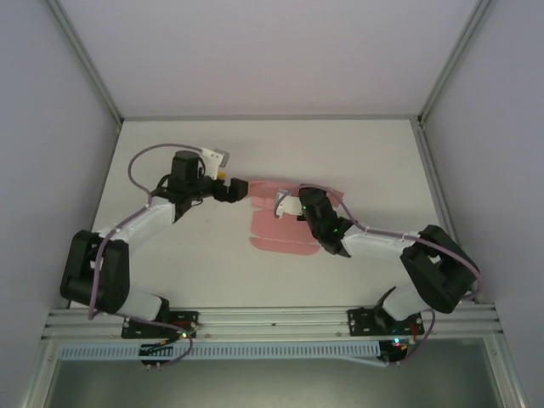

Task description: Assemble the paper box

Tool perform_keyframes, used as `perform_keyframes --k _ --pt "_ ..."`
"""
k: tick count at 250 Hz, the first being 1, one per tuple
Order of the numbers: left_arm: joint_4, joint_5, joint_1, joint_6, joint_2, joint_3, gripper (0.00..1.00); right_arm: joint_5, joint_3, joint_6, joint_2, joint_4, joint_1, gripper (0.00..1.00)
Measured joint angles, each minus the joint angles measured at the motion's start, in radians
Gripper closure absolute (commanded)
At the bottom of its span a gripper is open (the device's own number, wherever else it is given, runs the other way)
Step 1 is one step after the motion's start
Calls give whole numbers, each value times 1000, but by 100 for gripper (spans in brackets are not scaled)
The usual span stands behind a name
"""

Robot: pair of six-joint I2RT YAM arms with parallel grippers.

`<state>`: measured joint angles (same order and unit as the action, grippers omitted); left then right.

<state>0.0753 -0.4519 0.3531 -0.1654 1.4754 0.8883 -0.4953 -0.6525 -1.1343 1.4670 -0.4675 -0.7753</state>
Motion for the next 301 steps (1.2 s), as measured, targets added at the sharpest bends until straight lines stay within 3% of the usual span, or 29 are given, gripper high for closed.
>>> perform_keyframes --k 86,130,202,260,301 --pt "33 2 9 -35 150 72 0 5 -7 21 -7 46 0 100" --pt "52 9 65 -11 176 74 0 25 -27 47 -10 73 0 100" --pt "100 143 149 -14 186 72 0 27 -47 118 -16 149 7 100" --pt "232 283 208 -140 171 20 0 28 -56 195 -30 201 16 100" --pt "277 315 221 -225 166 0 0 29 -57 240 -40 208 16 99"
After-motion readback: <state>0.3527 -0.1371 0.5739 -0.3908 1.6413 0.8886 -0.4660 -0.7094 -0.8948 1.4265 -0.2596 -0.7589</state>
